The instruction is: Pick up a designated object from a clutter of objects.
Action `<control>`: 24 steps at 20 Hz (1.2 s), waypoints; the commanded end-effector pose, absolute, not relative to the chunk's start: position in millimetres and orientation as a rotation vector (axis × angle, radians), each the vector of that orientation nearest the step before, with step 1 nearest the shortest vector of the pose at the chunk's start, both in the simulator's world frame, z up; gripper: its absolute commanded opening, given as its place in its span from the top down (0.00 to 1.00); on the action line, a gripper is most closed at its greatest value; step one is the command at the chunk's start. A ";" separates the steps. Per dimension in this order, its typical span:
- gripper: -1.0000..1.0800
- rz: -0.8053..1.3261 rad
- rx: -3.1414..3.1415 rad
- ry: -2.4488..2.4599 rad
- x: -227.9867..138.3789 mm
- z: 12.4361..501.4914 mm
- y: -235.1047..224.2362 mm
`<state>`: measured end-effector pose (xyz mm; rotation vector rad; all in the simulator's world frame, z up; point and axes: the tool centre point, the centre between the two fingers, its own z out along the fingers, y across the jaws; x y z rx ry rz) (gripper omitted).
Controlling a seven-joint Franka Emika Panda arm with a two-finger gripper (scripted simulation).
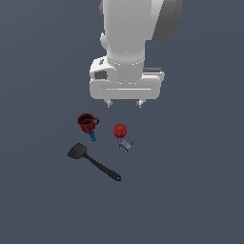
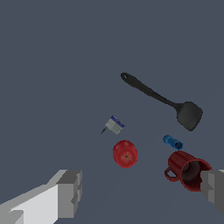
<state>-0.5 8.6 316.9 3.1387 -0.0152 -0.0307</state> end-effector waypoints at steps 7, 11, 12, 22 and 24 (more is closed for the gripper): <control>0.04 -0.009 3.153 -0.038 -0.2 321.7 11.5; 0.04 -0.001 3.159 -0.051 -0.2 324.3 13.1; 0.04 -0.001 3.159 -0.050 -0.2 324.1 13.1; 0.04 -0.001 3.157 0.032 2.0 307.6 0.4; 0.04 0.000 3.156 0.064 2.6 301.1 -4.6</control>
